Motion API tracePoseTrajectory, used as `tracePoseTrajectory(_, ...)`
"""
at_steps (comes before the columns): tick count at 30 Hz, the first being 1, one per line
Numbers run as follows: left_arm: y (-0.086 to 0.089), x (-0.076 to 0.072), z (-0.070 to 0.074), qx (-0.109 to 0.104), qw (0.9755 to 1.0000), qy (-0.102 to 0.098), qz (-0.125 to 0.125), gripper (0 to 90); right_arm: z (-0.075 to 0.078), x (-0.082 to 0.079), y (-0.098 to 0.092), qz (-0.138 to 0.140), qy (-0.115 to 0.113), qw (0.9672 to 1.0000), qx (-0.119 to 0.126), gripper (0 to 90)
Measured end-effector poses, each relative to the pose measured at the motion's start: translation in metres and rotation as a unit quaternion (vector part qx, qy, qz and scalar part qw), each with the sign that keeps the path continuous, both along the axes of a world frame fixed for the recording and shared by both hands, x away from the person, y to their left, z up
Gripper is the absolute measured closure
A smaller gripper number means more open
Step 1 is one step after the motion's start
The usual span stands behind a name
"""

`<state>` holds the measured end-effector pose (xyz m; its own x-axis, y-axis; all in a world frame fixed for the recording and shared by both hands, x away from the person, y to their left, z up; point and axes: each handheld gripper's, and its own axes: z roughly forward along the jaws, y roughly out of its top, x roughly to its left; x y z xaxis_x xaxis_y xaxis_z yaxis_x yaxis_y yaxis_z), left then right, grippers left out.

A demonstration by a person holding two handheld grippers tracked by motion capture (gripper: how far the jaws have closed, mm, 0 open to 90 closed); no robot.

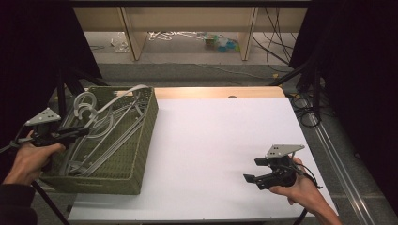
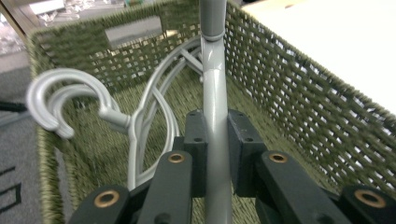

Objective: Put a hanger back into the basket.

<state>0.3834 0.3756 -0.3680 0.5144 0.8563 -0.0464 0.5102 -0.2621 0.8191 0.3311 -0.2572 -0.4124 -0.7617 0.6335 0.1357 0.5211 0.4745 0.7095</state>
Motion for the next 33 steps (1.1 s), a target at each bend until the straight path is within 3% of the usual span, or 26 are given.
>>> tracePoseTrajectory(4,-0.002,0.006,-0.005,0.015,0.9997,0.015,-0.013,79.0,0.000,0.000,-0.001,0.000,0.000,1.0000,-0.001,26.0)
tracePoseTrajectory(7,-0.002,0.008,-0.008,0.001,0.9997,0.022,-0.007,79.0,0.000,0.000,0.001,0.002,-0.003,1.0000,-0.002,26.0)
tracePoseTrajectory(15,0.000,0.022,-0.019,0.017,0.9977,0.064,0.019,78.1,-0.002,0.000,0.002,0.006,-0.001,1.0000,-0.004,26.0)
tracePoseTrajectory(16,0.002,0.024,-0.018,0.038,0.9966,0.071,0.017,78.1,-0.002,0.000,0.002,0.005,0.002,1.0000,-0.005,26.0)
tracePoseTrajectory(18,0.004,0.026,-0.019,0.031,0.9960,0.074,0.039,77.5,-0.002,0.001,0.001,0.006,0.001,1.0000,-0.003,26.0)
tracePoseTrajectory(23,0.003,0.031,-0.024,0.055,0.9918,0.087,0.076,72.1,-0.002,0.000,0.002,0.004,0.003,1.0000,-0.004,26.0)
tracePoseTrajectory(24,0.001,0.031,-0.026,0.047,0.9914,0.082,0.091,71.4,-0.002,0.001,0.001,0.006,0.000,1.0000,-0.004,26.0)
tracePoseTrajectory(25,0.001,0.031,-0.026,0.047,0.9914,0.082,0.091,70.4,-0.001,0.000,0.001,0.004,0.004,1.0000,-0.003,26.0)
tracePoseTrajectory(26,0.003,0.031,-0.026,0.061,0.9906,0.085,0.089,70.4,-0.001,0.000,0.001,0.004,0.004,1.0000,-0.003,26.0)
tracePoseTrajectory(28,0.004,0.030,-0.027,0.063,0.9896,0.086,0.096,69.4,-0.002,0.001,0.000,0.006,-0.004,1.0000,-0.003,26.0)
tracePoseTrajectory(30,0.003,0.030,-0.028,0.078,0.9865,0.086,0.116,68.2,-0.002,0.001,0.000,0.001,0.001,1.0000,-0.003,26.0)
tracePoseTrajectory(31,0.005,0.029,-0.030,0.079,0.9846,0.086,0.131,60.8,-0.002,0.001,0.000,0.001,0.000,1.0000,-0.004,26.0)
tracePoseTrajectory(33,0.008,0.027,-0.031,0.078,0.9845,0.084,0.132,61.2,-0.002,0.001,0.000,0.002,0.000,1.0000,-0.004,26.0)
